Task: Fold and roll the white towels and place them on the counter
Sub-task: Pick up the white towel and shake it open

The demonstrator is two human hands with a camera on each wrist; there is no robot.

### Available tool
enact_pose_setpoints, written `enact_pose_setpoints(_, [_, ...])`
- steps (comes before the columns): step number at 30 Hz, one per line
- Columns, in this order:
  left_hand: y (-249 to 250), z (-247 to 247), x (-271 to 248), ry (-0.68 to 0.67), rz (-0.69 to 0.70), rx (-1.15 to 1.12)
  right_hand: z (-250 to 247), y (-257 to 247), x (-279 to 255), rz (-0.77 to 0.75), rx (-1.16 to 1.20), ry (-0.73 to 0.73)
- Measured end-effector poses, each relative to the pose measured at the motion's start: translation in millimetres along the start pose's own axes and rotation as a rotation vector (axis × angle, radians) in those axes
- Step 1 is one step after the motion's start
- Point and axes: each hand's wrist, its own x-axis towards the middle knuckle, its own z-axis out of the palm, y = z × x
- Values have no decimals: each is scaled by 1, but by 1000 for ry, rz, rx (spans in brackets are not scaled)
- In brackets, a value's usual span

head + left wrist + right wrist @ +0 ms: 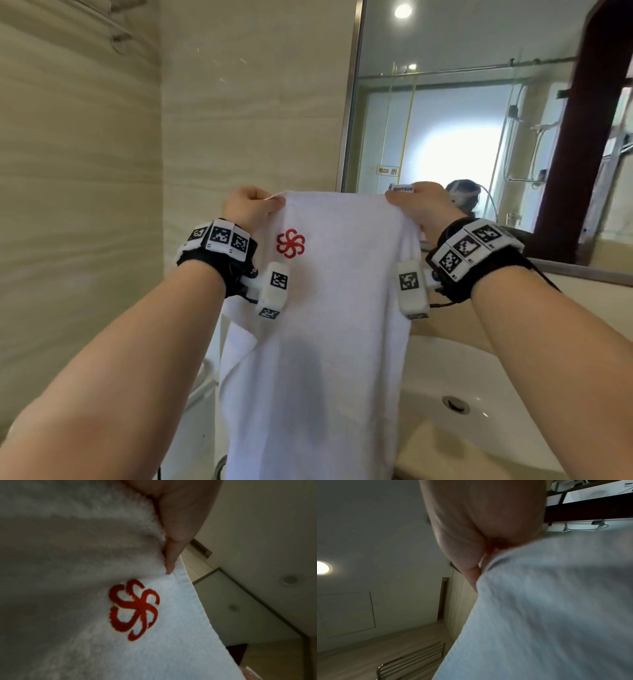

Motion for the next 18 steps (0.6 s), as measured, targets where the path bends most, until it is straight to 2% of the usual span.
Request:
enact_pose_setpoints(3, [-18,5,8,-11,0,113,4,16,16,-51,-140,-57])
enact_pose_setpoints(8, [-43,12,11,-71,-30,224,12,37,30,-129,-471,-70])
enact_pose_setpoints(12, [-55,12,14,-106,-81,284,23,43,30,-195,-741,-194])
enact_pose_setpoints(15, [-61,11,19,-107,-100,368,32,49,28,-177,-751,-235])
enact_pose_setpoints(18, [-67,11,25,-111,-119,486,41,55,26,-90,-702,-288])
